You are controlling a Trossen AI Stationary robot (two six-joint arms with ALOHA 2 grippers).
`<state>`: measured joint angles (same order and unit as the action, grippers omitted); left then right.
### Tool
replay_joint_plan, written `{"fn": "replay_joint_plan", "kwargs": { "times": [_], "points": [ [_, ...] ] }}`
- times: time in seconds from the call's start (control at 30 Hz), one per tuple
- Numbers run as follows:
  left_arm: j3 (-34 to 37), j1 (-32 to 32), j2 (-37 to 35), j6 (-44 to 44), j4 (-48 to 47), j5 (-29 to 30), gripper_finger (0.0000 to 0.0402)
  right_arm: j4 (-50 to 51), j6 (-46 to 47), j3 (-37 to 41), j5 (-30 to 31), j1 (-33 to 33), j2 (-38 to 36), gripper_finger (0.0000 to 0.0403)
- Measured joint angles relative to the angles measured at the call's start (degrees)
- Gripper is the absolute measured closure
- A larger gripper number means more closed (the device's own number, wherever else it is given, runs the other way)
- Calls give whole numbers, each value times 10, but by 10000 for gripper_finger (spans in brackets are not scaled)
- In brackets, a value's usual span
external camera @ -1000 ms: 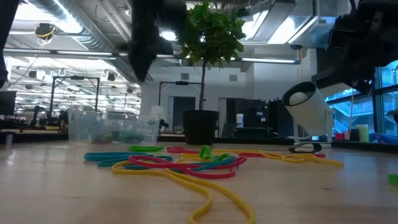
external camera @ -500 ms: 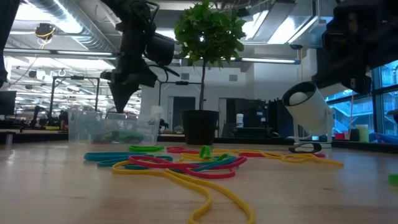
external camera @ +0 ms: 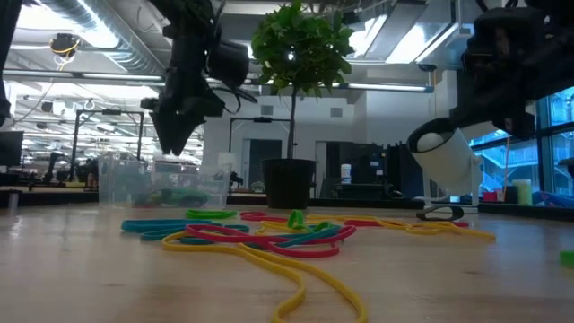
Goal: Pick and place rubber bands into bin
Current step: Put the black rubber band into the transparent bin
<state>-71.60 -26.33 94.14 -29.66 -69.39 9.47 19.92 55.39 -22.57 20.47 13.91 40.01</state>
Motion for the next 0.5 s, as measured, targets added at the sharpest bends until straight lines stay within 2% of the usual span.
{"fn": "replay_joint_plan", "kwargs": {
  "times": [0.27,0.4,0.5],
  "points": [
    [0,50,-112,-128,-12,1,252,3,-47,0,-2,0,0,395],
    [0,119,-173,-202,20,32,270,14,-73,0,-2,0,0,395],
    [0,184,-195,-221,53,57,297,13,-92,0,-2,0,0,395]
  ]
}}
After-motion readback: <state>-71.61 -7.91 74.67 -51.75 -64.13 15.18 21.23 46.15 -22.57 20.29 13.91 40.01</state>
